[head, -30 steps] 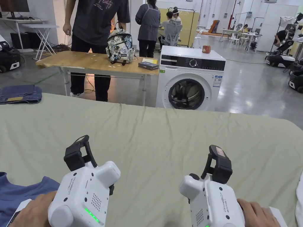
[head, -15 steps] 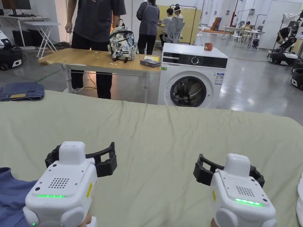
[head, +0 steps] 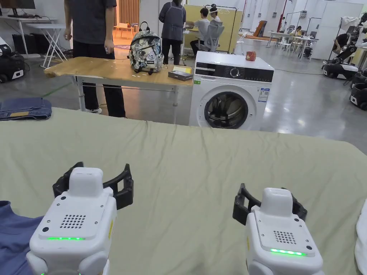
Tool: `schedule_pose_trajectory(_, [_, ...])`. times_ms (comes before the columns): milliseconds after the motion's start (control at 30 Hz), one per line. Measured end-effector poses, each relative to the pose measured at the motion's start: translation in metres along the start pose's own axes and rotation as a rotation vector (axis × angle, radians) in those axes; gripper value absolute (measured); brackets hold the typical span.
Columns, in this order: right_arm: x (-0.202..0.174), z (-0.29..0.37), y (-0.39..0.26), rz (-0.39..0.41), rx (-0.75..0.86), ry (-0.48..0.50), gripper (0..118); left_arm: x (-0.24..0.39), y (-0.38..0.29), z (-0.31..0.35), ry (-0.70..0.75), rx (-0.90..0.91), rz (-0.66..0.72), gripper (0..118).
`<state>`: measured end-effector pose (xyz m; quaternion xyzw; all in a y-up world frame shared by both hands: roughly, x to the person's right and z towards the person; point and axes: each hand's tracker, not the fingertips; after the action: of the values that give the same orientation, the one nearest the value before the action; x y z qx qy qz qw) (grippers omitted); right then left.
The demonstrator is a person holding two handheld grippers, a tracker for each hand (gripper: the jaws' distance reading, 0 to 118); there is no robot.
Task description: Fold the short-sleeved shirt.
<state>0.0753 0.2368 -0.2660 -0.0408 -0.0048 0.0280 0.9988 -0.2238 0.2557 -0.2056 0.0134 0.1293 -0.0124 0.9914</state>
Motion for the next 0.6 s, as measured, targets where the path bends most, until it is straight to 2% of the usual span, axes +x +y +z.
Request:
schedule_pose_trajectory(67, [-0.003, -0.002, 0.002, 0.007, -0.013, -0.002, 32, 0.004, 0.003, 0.000, 0.001, -0.009, -0.043, 43])
schedule_pose_trajectory(100, [-0.003, -0.002, 0.002, 0.005, -0.017, -0.001, 6, 0.005, 0.004, 0.000, 0.001, -0.010, -0.052, 16])
schedule_pose_trajectory(133, [-0.003, -0.003, 0.002, 0.008, -0.020, -0.004, 0, 0.007, 0.005, -0.001, 0.015, -0.022, -0.071, 9])
schedule_pose_trajectory(200, [-0.003, -0.002, 0.001, 0.006, -0.010, -0.006, 0, 0.002, 0.006, -0.002, -0.005, -0.034, -0.038, 0])
schedule_pose_trajectory(333, [-0.003, -0.001, 0.005, -0.010, -0.019, -0.018, 0, -0.004, 0.008, -0.009, -0.053, -0.119, 0.009, 0])
schedule_pose_trajectory(367, [-0.001, -0.002, 0.006, -0.032, -0.030, 0.014, 0, -0.005, 0.008, -0.008, -0.043, -0.123, -0.003, 0])
schedule_pose_trajectory(500, [-0.005, -0.002, 0.006, -0.006, -0.049, 0.011, 0, -0.025, 0.006, -0.008, -0.115, -0.202, -0.012, 0])
schedule_pose_trajectory(600, [-0.013, -0.002, 0.005, 0.015, -0.058, 0.031, 0, -0.052, 0.007, -0.001, -0.076, -0.223, -0.006, 0])
